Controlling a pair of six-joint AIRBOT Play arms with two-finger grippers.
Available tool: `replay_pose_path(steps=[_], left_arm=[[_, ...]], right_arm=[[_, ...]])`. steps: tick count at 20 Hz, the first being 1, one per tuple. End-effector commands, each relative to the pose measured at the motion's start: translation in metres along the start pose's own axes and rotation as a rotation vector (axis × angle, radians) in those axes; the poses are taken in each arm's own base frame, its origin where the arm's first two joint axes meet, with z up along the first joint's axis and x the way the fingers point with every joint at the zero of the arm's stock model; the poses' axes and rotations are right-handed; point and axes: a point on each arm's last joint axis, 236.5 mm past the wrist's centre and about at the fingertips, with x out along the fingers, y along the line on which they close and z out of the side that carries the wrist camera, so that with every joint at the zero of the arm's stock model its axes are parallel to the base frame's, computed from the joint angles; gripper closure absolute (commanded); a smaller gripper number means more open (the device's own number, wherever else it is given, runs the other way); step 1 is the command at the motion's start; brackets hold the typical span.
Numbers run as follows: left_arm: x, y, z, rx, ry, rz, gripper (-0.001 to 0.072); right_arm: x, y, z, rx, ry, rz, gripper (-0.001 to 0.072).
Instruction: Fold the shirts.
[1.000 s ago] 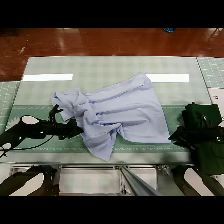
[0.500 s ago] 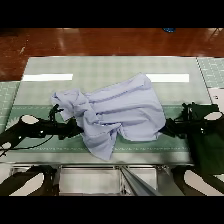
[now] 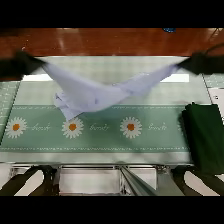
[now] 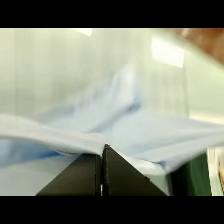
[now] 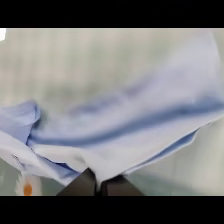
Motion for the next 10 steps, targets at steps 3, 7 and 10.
replay_pose_path(steps=[3, 7, 10], left_arm=[[-0.158, -0.146, 0.131, 0.393, -0.475, 0.065, 0.0692], [-0.250, -0.192, 0.124, 0.584, -0.669, 0.293, 0.0692], [-0.298, -0.202, 0.093, 0.645, -0.743, 0.466, 0.0692]], right_arm=[[-0.150, 0.153, 0.095, -0.399, -0.368, 0.021, 0.0689], [-0.221, 0.186, 0.077, -0.520, -0.484, -0.122, 0.0689], [-0.265, 0.181, 0.048, -0.516, -0.539, -0.281, 0.0689]])
